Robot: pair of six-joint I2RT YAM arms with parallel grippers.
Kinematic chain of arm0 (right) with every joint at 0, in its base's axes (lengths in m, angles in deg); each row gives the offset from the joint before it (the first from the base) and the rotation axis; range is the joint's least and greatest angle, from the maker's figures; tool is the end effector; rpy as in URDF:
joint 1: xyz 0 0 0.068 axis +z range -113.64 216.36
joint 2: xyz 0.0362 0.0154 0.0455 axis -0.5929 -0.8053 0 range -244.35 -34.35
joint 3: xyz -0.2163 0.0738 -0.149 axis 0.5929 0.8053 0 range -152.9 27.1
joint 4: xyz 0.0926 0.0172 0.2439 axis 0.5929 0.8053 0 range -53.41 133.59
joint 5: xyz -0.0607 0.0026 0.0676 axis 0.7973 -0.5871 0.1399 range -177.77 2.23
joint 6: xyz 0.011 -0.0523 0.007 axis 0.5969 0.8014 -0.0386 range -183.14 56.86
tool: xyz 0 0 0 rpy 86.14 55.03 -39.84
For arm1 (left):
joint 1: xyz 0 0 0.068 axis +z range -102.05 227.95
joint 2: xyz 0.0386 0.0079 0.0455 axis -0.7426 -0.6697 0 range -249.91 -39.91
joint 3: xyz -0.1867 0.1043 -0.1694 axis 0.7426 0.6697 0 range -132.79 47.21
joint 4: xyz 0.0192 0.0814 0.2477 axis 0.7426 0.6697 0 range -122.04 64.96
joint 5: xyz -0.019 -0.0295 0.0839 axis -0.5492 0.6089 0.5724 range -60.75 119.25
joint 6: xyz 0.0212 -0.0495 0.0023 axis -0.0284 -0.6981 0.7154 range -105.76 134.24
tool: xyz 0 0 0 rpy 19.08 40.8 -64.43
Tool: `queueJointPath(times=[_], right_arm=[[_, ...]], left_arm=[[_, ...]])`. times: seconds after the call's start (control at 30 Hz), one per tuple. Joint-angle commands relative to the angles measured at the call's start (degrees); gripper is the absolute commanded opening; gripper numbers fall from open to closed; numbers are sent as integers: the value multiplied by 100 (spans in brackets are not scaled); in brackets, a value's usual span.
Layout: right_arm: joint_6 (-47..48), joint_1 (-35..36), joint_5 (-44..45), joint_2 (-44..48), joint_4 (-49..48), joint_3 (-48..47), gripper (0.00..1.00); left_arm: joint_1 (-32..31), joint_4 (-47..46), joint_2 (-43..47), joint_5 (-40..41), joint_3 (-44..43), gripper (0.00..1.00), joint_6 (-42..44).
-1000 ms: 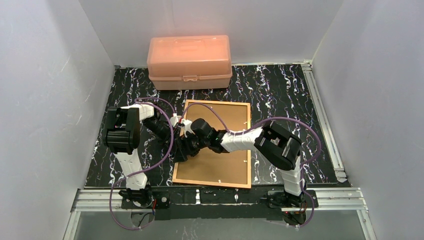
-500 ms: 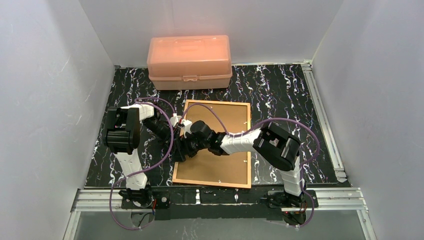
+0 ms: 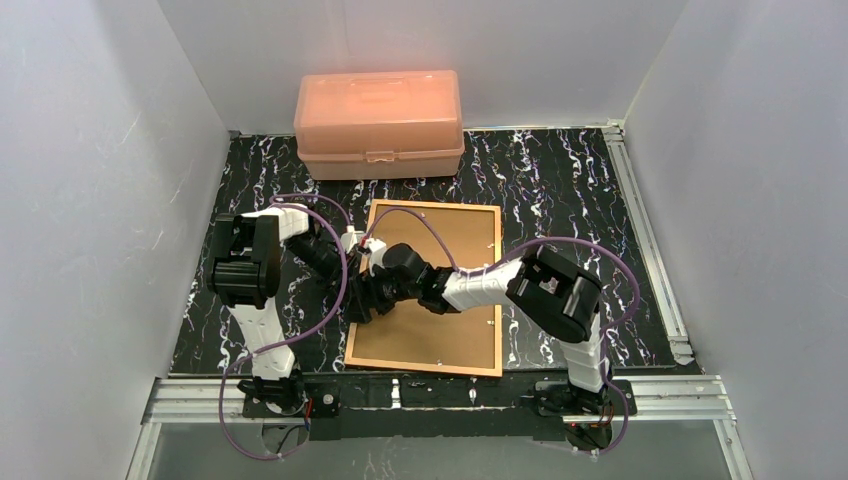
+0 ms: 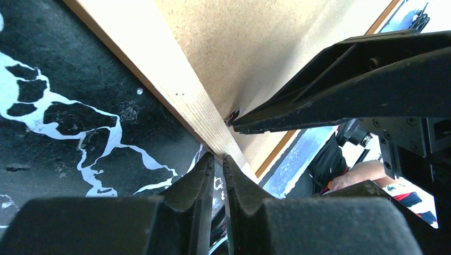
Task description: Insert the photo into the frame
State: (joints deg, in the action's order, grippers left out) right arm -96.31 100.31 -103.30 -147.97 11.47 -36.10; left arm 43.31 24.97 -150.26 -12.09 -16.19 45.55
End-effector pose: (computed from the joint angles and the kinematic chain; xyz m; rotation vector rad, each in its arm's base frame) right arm 0.1787 0.3869 0.1585 -0.7885 2.1282 1.2778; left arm 0.2957 -0.0476 0.1251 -0.7579 -2.7645 1.1319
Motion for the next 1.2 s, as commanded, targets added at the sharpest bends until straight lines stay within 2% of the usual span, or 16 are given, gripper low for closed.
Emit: queueJointPath(times=[0.0,0.27,0.4,0.57,0.73,0.9,1.17], right_arm=[[96,33,37,505,-89,130,83],[157,-379,330,1882,395,539,91],[137,-1092,935,2653,1215,778,97],[60,-2382,2151,3308,2964,863,99],[45,-3494,2390,3096,3996,769,99],[55,-3935,2123,2676,3780,764,99],[129,-4345,1389,1590,3518,284,99]], left_arm=[[-1,276,295,-75,-246,12,136],[282,827,581,-83,-748,16,469],[296,653,683,364,-591,19,866],[249,-27,1046,1062,-17,20,1307],[-178,-552,1374,1581,509,19,1391],[-780,-717,1624,1676,845,19,1308],[-1043,-770,1817,1660,1158,18,1416]])
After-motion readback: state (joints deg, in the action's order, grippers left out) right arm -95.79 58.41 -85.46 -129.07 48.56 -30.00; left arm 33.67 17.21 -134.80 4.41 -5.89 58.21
